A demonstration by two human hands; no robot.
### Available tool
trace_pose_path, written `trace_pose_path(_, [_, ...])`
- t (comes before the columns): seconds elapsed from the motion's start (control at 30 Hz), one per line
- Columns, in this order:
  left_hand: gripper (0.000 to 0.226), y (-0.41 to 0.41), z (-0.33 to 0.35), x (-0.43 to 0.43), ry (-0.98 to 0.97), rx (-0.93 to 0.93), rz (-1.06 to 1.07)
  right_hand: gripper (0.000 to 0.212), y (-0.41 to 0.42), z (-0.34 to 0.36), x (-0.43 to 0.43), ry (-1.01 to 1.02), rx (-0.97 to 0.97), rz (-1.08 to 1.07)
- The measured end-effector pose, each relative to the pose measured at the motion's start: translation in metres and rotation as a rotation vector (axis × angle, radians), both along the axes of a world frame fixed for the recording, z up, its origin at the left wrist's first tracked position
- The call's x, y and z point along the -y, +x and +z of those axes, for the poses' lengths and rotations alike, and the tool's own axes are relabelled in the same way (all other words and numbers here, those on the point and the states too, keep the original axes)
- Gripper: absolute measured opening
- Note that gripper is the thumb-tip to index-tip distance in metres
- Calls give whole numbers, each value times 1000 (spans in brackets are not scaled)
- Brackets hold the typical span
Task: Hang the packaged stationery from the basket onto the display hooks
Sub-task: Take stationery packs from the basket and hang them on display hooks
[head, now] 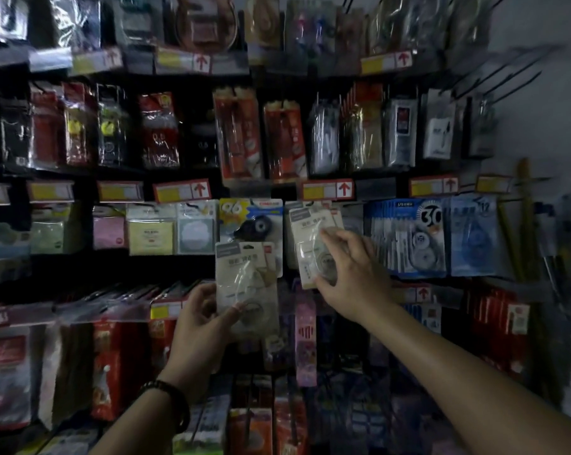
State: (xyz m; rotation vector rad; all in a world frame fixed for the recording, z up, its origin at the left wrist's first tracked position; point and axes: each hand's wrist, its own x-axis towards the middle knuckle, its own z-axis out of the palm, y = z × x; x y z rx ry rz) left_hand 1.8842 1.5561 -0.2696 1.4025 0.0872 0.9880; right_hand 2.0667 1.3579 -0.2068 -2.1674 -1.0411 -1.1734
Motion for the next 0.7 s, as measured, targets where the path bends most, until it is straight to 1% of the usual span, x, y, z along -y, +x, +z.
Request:
trace_pose_path(0.13, [36, 7, 9, -3, 8, 9, 12, 86, 13, 6, -16, 29, 59, -37])
trace_pose_path(0.23, [43, 9, 14, -2, 25, 14, -4, 86, 18, 9, -25, 49, 83, -71])
trace_pose_path(0.43, [48, 10, 20, -5, 30, -9, -20, 90, 22, 14, -35, 4, 33, -111])
trace_pose_path(0.57, [38, 11, 23, -4, 24, -23, -13, 90, 24, 16, -42, -14, 15, -131])
trace_pose_path(0.7, [34, 12, 25, 0, 5, -32, -26, 93, 28, 19, -49, -28, -32, -137])
